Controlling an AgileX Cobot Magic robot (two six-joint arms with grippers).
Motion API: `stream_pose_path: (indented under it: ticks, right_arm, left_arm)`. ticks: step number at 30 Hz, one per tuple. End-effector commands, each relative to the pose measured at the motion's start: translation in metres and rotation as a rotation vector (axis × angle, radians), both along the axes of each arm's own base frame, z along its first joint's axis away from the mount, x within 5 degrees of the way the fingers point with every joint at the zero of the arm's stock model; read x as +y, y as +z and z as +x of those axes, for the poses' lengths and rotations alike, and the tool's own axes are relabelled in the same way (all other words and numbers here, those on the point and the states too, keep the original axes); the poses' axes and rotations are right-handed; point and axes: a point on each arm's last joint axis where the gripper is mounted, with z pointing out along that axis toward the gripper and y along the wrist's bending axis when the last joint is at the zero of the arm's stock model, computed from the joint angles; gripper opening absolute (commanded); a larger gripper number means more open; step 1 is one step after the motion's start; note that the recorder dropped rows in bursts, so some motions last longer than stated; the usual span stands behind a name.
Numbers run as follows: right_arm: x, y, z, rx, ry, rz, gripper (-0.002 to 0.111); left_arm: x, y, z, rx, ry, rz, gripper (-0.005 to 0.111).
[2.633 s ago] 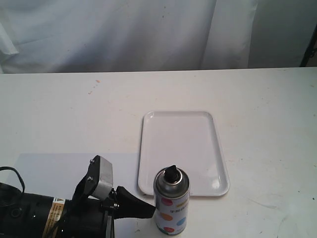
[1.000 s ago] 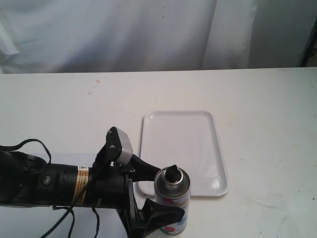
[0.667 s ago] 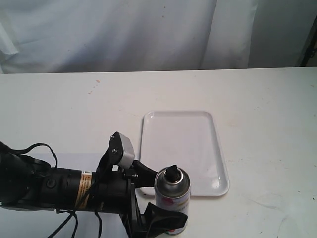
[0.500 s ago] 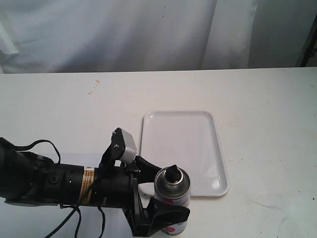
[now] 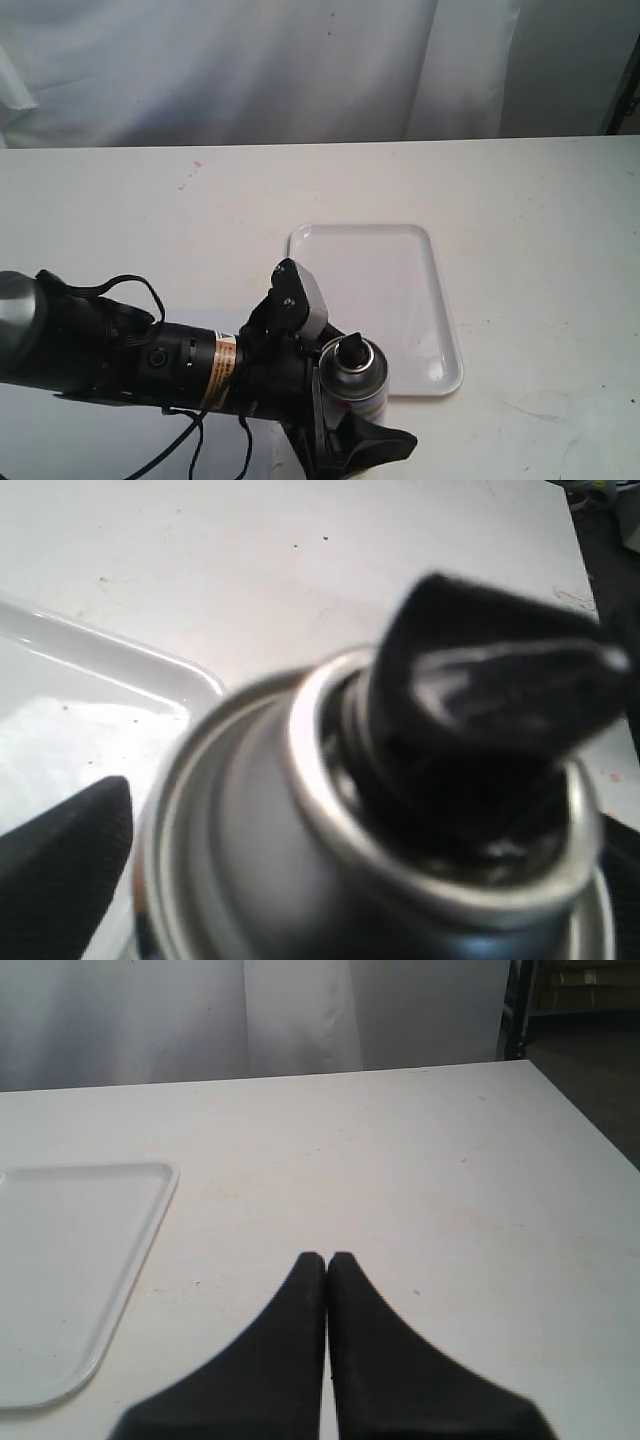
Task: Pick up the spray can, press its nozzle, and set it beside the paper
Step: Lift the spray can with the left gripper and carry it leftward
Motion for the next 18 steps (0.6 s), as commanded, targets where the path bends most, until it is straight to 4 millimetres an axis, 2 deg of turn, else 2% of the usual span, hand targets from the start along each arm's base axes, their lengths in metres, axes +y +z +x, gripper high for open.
stream_pose_path:
  ticks: [1,4,6,9,12,16,18]
  right_arm:
    - [0.000,-0.001,0.000,-0.003,-0.003,0.000,0.000]
    - [0.000,-0.001,0.000,-0.003,-0.003,0.000,0.000]
    - [0.000,-0.001,0.000,-0.003,-0.003,0.000,0.000]
    - [0.000,-0.001,0.000,-0.003,-0.003,0.000,0.000]
    - [0.000,-0.001,0.000,-0.003,-0.003,0.000,0.000]
    - [0.000,-0.001,0.000,-0.003,-0.003,0.000,0.000]
    - [0.000,-0.001,0.000,-0.003,-0.003,0.000,0.000]
  left_arm:
    - [-0.002,-0.007,0.001,0.026,0.017,0.019,0.092]
    - [-0.002,-0.013,0.003,0.050,0.040,0.024,0.091]
    - [-0.003,-0.014,0.004,0.075,0.066,0.015,0.083]
    - [-0.003,-0.012,0.005,0.080,0.080,0.002,0.059]
    - [-0.004,-0.009,0.005,0.073,0.079,-0.004,0.029]
    - [-0.004,0.002,0.005,0.043,0.074,-0.023,0.005]
    - [-0.004,0.010,0.005,0.020,0.070,-0.032,0.000]
